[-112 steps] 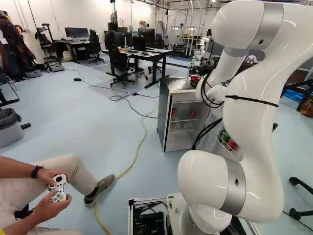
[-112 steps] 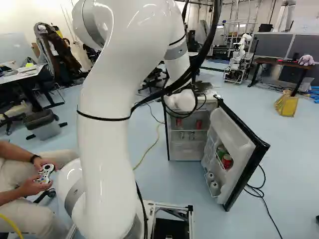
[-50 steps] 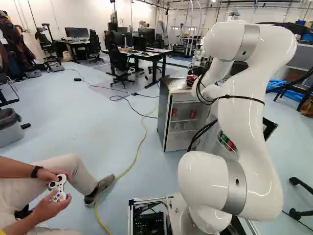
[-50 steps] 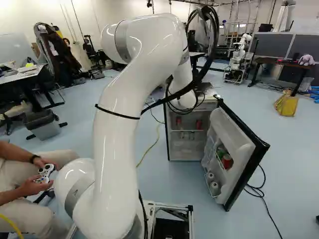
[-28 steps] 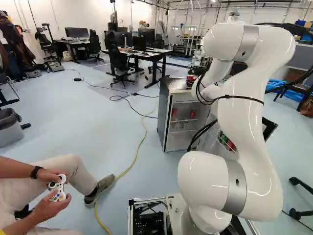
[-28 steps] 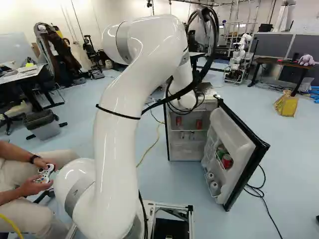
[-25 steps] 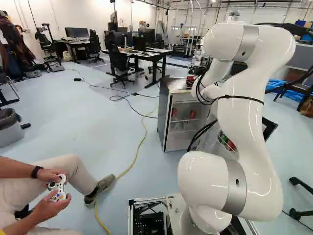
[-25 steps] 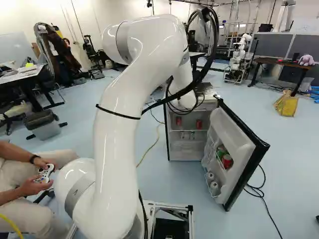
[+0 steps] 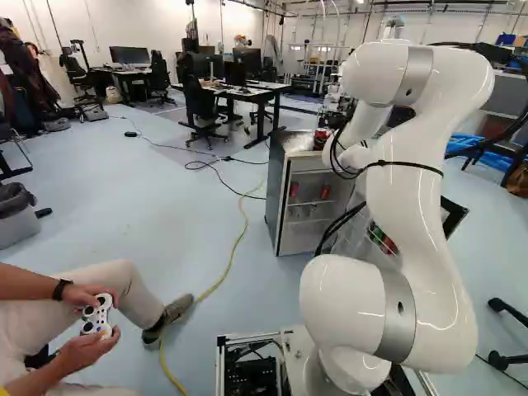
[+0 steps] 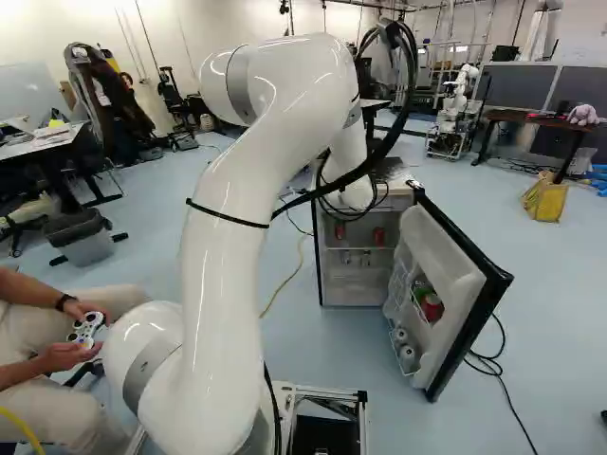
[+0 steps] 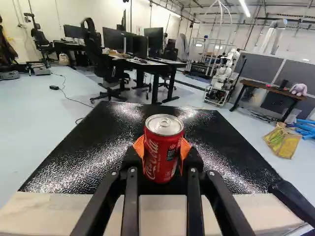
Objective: Grab a drink from the fridge
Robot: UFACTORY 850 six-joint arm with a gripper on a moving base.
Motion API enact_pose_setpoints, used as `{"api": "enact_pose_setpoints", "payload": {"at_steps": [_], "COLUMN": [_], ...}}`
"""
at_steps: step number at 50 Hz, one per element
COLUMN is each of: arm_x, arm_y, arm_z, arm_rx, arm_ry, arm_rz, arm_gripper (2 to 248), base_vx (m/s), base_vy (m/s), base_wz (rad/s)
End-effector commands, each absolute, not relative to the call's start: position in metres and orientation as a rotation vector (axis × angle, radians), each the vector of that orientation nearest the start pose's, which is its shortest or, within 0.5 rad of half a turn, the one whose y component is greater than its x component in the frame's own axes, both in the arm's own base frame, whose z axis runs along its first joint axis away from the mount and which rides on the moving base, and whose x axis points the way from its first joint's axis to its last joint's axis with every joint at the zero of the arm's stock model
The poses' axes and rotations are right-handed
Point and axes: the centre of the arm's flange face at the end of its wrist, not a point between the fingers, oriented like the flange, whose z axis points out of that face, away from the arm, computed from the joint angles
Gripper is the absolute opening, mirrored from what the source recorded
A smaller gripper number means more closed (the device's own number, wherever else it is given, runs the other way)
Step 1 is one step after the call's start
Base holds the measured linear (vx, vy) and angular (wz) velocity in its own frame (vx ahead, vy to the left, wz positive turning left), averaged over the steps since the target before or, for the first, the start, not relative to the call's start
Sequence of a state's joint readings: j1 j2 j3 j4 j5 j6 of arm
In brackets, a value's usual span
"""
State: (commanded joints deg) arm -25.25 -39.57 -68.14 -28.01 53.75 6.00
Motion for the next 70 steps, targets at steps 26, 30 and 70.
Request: {"api": "enact_pose_setpoints", "payload": {"at_steps": [26,30,70], "arm_x": [0.611,0.605,0.525], "arm_y": [-0.253,-0.252,-0.244], "arm_z": [0.347,0.348,0.375], "arm_rx": [-2.503,-2.508,-2.557], "arm_ry": [-0.095,-0.089,-0.017], "arm_rz": [-2.073,-2.067,-2.035], "arm_gripper": [232,247,247], "base_vx": [0.0,0.0,0.0], "base_vy": [0.0,0.0,0.0], "base_wz": [0.0,0.0,0.0]}}
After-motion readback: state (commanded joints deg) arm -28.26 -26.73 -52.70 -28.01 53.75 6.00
